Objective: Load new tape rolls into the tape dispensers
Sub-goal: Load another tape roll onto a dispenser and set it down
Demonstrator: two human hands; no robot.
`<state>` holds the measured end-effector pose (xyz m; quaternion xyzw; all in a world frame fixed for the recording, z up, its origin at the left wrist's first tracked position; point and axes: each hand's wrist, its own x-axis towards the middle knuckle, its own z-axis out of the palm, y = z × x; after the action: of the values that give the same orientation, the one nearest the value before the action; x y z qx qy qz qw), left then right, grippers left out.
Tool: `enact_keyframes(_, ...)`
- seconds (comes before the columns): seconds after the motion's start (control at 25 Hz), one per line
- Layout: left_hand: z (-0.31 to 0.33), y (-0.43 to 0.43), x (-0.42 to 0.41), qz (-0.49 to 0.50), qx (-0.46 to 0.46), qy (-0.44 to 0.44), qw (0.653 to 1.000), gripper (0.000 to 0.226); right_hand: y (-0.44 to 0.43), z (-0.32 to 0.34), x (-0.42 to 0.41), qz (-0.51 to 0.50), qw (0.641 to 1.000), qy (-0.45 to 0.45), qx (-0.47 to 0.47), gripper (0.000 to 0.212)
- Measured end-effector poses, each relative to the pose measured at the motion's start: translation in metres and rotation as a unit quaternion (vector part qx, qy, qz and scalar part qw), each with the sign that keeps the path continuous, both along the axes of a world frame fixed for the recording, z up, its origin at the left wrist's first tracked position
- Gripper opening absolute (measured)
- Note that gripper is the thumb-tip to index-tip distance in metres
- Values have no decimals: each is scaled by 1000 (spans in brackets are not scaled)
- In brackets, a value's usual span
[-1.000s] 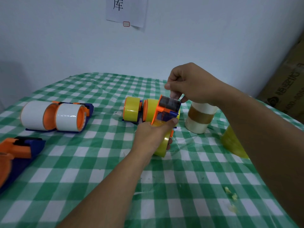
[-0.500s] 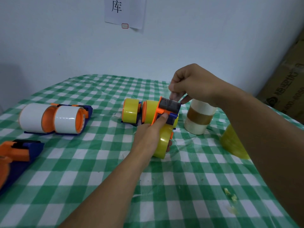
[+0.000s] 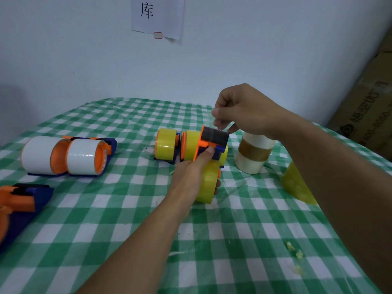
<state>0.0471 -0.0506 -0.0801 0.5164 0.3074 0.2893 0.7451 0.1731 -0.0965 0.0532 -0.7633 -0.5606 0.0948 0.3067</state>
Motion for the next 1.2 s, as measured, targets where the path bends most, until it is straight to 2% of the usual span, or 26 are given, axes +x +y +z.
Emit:
enact_keyframes(0.16,-3,0,-1,-24,35,3,999,23,2,-3,4,-5,999,-31,1,15)
enact_keyframes(0.52,-1,1,-1,-25,85,17,996,21,10,-5,11,-36,998,-38,28,29)
enact_keyframes(0.72,-1,1,-3,-33,94,12,995,16,10,-5,15,-39,999,-10,17,34)
enact_keyframes(0.84,-4,2,-2,-53,89,8,995,22,8,-5,20,-36,998,40,13,31)
enact_keyframes(1.2,-7,5,-2,-92,95,11,991,34,1,4,28,1,994,106,-36,23)
